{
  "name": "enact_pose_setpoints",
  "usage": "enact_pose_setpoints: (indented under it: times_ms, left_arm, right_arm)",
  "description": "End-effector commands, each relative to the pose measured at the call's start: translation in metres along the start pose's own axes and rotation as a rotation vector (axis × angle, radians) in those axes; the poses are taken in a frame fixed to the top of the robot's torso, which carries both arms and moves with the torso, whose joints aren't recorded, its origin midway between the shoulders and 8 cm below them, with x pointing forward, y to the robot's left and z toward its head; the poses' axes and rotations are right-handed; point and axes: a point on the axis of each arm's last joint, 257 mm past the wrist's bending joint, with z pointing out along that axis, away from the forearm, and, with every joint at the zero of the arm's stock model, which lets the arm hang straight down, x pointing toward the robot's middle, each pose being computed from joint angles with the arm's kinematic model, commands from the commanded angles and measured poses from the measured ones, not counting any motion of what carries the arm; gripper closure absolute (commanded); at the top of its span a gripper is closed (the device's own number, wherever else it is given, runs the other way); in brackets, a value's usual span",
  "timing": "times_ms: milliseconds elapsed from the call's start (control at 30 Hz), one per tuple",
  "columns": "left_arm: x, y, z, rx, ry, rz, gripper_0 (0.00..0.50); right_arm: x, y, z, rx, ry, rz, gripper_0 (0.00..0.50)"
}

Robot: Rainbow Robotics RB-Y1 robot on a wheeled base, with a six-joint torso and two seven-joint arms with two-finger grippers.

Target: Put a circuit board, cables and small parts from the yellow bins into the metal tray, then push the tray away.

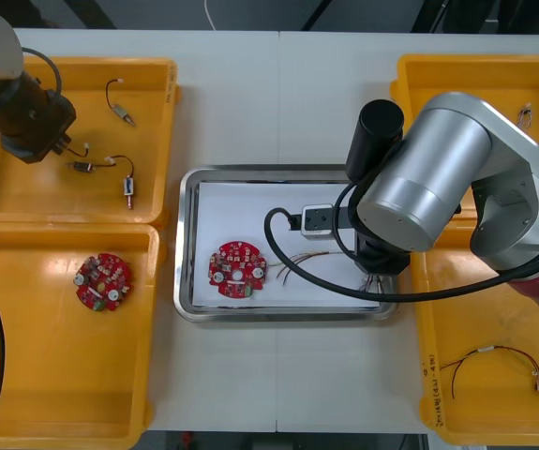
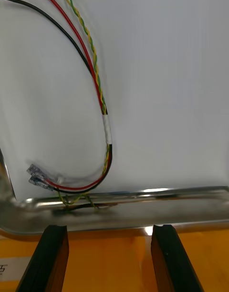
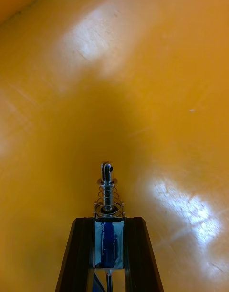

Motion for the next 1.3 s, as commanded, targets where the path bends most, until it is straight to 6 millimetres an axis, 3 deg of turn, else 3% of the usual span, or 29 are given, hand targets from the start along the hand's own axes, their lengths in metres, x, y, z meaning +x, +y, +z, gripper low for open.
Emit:
enact_pose_setpoints:
  times_ms: [33,333,567,867,1100,1300]
  left_arm:
    - [-0.035,-0.028,-0.051,0.069,-0.047,-0.063,0.499]
    - [-0.036,-0.020,-0.104,0.007,-0.036,0.000,0.499]
    - [-0.019,-0.018,-0.127,0.005,-0.038,0.068,0.499]
    - [0.025,-0.026,-0.156,0.015,-0.005,0.209,0.500]
    - [0.080,-0.036,-0.172,0.019,0.031,0.373,0.499]
    - [0.126,-0.056,-0.177,0.072,0.038,0.498,0.498]
  right_arm:
    - [-0.020,-0.031,-0.042,0.075,-0.064,-0.023,0.000]
    - [-0.034,-0.066,-0.090,0.090,-0.223,0.060,0.000]
    - [-0.020,-0.094,-0.115,0.128,-0.274,0.141,0.000]
    - [0.038,-0.134,-0.140,0.214,-0.261,0.285,0.000]
    - [0.091,-0.161,-0.161,0.283,-0.230,0.403,0.000]
    - [0.132,-0.179,-0.160,0.280,-0.218,0.551,0.000]
